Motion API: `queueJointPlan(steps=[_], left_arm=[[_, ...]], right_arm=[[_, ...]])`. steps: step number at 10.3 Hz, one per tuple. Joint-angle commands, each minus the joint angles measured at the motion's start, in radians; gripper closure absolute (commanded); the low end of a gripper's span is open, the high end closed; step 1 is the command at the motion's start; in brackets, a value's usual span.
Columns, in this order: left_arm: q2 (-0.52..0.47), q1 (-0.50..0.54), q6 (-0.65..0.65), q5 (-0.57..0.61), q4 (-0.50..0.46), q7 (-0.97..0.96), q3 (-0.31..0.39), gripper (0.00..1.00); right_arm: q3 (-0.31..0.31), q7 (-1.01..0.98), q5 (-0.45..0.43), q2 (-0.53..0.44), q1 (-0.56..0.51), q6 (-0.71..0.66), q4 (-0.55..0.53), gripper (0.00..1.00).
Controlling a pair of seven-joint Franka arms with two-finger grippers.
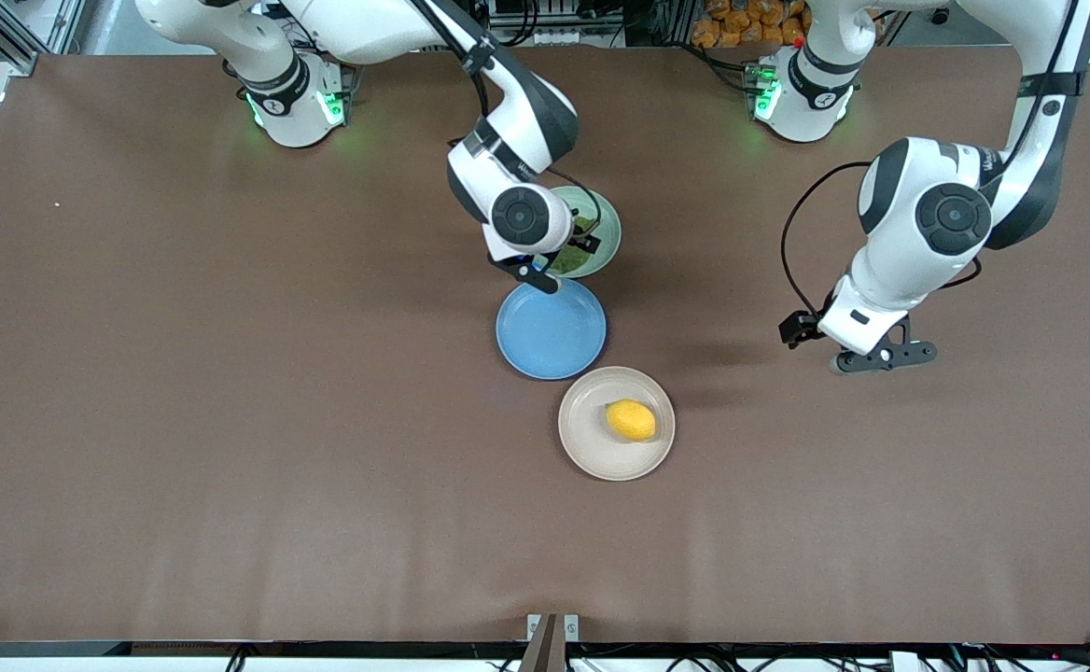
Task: Place lemon and lettuce in plates
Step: 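Carry the lettuce over the green plate while the left gripper withdraws, then release the lettuce onto the green plate with the right gripper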
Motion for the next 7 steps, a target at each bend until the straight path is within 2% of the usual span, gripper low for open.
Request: queueJointPlan(steps=[1,3,5,7], left_arm=[[-0.108,0.007,-0.002,-0.031,-0.099,0.019,-0.008,0.0],[-0.124,0.007,-0.005,-0.031,-0.1,0.029,-0.008,0.0],[-0.14,0.009,-0.038,-0.031,-0.061,0.099,-0.008,0.0],[-0.15,0.007,-0.115,-0.031,0.02,0.117,-0.008,0.0]], right_arm=[[-0.006,0.0,-0.001,-0.016,-0.075,-0.158,0.076,0.0],[-0.006,-0.007,-0.039,-0.039,-0.131,-0.273,0.098,0.0],[-0.006,-0.066,-0.192,-0.069,-0.166,-0.422,0.099,0.0],[-0.006,-0.208,-0.217,-0.12,-0.272,-0.522,0.101,0.0]])
